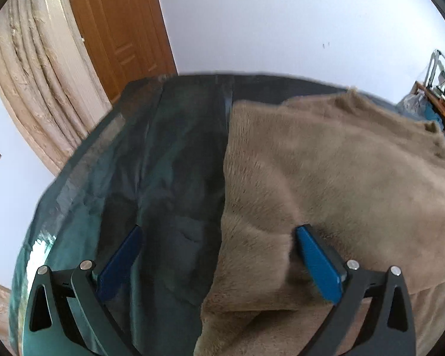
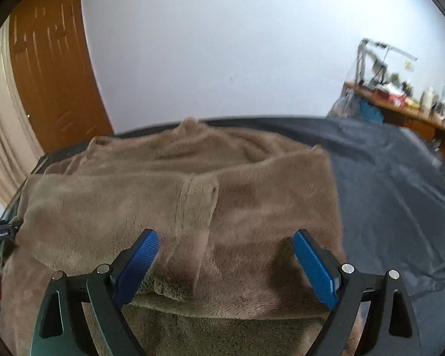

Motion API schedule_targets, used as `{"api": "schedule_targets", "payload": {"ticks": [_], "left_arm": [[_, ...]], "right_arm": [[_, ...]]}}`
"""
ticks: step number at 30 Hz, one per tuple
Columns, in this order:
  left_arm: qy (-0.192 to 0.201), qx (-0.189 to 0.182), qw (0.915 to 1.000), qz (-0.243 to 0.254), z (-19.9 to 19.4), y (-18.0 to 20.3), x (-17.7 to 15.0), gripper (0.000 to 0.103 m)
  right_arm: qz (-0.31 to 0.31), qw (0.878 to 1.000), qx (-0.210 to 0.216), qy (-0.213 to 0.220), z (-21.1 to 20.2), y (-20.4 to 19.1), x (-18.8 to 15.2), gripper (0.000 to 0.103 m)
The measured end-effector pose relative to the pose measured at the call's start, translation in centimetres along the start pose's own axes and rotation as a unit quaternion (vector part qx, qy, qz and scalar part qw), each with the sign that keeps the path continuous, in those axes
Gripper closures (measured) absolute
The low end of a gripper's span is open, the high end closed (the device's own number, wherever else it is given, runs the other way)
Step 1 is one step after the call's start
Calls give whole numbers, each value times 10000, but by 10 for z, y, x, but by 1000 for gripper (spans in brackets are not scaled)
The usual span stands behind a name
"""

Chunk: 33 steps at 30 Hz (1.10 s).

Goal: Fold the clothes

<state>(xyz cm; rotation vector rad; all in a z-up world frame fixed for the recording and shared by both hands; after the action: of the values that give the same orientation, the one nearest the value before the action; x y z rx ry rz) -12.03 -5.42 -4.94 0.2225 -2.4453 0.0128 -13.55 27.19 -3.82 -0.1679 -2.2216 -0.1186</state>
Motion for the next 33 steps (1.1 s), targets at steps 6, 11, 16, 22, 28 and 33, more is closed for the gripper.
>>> {"api": "schedule_targets", "payload": {"ticks": [6, 11, 16, 22, 28, 33], "left_arm": [[100, -1179, 9930, -69, -14, 34, 27, 0], [-411, -1642, 9852, -288, 25, 55, 36, 0], [-611, -1419, 9869, -457, 53, 49, 28, 0], [-493, -1188, 9917, -93, 57, 60, 26, 0], [-496, -1207, 9914, 14, 54, 63, 24, 0], [-573, -1288, 9899, -174, 41, 51, 20, 0]], "right_arm": [[-708, 9930, 425, 849, -33, -38, 9, 9], [-1672, 9781, 1235, 87, -20, -89, -18, 9], [-2102, 9669, 1276, -686, 0, -104, -41, 2], [-2240, 9646, 1198, -706, 1, -106, -47, 1], [-2377, 9631, 1050, -694, 2, -107, -50, 1], [-2473, 9619, 945, -684, 2, -108, -51, 1]]}}
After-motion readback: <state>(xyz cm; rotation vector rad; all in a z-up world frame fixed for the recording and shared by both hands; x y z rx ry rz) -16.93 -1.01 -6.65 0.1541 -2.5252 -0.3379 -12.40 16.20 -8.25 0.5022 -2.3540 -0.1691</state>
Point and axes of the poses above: each gripper's, at about its wrist camera, not at the fingertips, and z roughly the way its jaws point, y to its right, x to its top, the point moved 8 cm from there along z, roughly the way its jaws point, and after that the axes turned 11 degrees about -x, right-handed, at the moved point
